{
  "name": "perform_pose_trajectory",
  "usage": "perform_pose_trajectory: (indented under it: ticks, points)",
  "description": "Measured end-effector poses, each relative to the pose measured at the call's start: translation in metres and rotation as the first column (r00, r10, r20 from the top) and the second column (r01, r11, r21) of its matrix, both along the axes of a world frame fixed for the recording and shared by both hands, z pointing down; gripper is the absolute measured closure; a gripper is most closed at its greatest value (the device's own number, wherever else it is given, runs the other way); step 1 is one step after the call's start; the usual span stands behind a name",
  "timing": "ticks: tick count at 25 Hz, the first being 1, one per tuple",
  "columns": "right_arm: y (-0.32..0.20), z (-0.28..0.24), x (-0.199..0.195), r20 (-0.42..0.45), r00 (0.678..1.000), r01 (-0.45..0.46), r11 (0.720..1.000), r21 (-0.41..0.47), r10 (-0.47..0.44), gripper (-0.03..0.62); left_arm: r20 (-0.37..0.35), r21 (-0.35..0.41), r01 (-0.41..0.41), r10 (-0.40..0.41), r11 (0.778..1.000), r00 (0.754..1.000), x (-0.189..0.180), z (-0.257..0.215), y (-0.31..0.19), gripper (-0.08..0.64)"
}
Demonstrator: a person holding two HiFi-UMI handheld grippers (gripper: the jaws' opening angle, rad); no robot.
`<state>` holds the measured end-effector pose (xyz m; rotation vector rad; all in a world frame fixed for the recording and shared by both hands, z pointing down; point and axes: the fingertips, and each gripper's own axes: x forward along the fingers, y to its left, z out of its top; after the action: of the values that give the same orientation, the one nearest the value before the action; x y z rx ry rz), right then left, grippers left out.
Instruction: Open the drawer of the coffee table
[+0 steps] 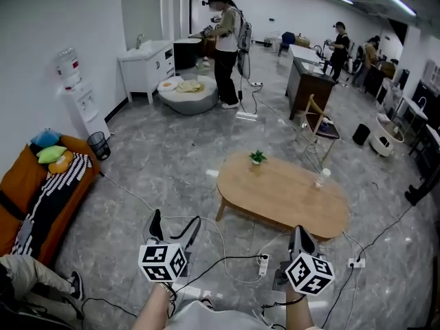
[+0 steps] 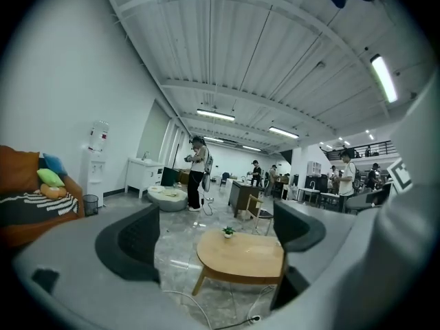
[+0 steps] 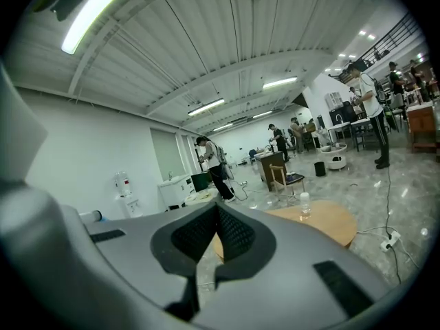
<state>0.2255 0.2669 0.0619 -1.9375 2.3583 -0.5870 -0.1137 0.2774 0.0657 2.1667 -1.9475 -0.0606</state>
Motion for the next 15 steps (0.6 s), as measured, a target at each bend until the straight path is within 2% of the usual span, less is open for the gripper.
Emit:
perform_pose_trajectory:
  ticks: [4, 7, 10, 15]
  points:
    - [-0.024, 0.005, -0.016, -0.02, 0.999, -0.03, 0.999, -0.011, 0.03, 0.591, -0.005, -0.007, -0.026, 0.026, 1.0, 1.0, -0.023, 0.011, -0.025, 0.058]
    - [-0.038, 0.012, -0.027, -0.049, 0.998, -0.044, 0.998, -0.04, 0.042, 0.591, -0.036, -0.042, -0.049, 0.048, 0.998, 0.998, -0.035, 0.03, -0.041, 0.058]
    - [-0.051, 0.017, -0.031, -0.077, 0.996, -0.056, 0.996, -0.067, 0.051, 0.592, -0.078, -0.092, -0.066, 0.059, 0.994, 0.995, -0.04, 0.052, -0.059, 0.058]
    - [-0.076, 0.039, -0.025, -0.09, 0.992, -0.1, 0.989, -0.113, 0.09, 0.591, -0.097, -0.138, -0.098, 0.085, 0.986, 0.992, -0.04, 0.078, -0.097, 0.058]
